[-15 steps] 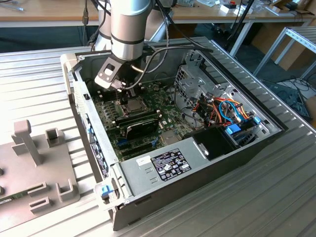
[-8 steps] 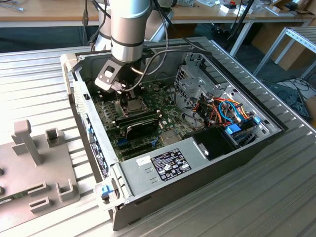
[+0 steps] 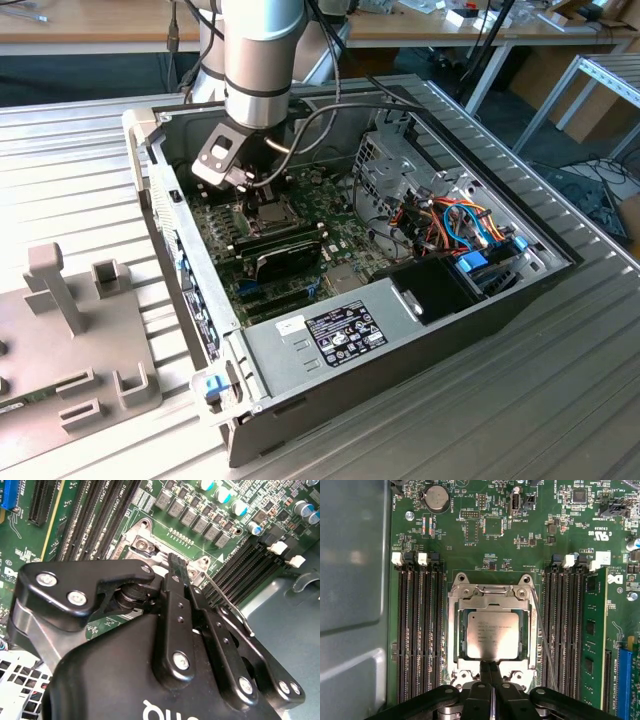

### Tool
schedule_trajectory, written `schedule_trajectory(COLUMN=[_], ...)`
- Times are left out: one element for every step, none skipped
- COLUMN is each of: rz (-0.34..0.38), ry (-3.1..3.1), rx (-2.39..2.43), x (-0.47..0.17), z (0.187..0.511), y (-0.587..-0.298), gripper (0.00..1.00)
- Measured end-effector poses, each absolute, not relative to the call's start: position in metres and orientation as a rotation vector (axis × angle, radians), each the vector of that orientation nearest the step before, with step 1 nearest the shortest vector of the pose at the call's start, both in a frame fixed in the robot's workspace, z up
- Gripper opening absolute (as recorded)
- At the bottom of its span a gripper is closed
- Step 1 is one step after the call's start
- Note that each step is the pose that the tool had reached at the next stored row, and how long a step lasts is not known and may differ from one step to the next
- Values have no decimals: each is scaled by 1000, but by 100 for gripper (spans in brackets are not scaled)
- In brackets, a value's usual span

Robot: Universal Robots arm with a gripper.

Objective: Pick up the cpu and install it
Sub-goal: 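Close the cpu cover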

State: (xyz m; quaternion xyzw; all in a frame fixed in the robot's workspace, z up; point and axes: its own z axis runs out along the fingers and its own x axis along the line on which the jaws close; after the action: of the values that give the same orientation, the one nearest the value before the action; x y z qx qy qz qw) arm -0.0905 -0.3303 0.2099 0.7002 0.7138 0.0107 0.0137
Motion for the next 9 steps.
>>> schedule_trajectory(rz=[33,33,34,34,34,33,33,33,33], ry=[2223,2223,2223,2223,2223,2223,2223,2223,2223], rx=[2181,2181,2181,2181,2181,2181,2181,2181,2181], x=[-91,-91,-90,-90,-91,-91,-91,-91,-91], z=[210,210,209,209,208,208,208,208,208], y=[-330,-330,-330,-330,-330,-330,-330,-330,-330], gripper=[11,11,11,11,11,11,11,11,11])
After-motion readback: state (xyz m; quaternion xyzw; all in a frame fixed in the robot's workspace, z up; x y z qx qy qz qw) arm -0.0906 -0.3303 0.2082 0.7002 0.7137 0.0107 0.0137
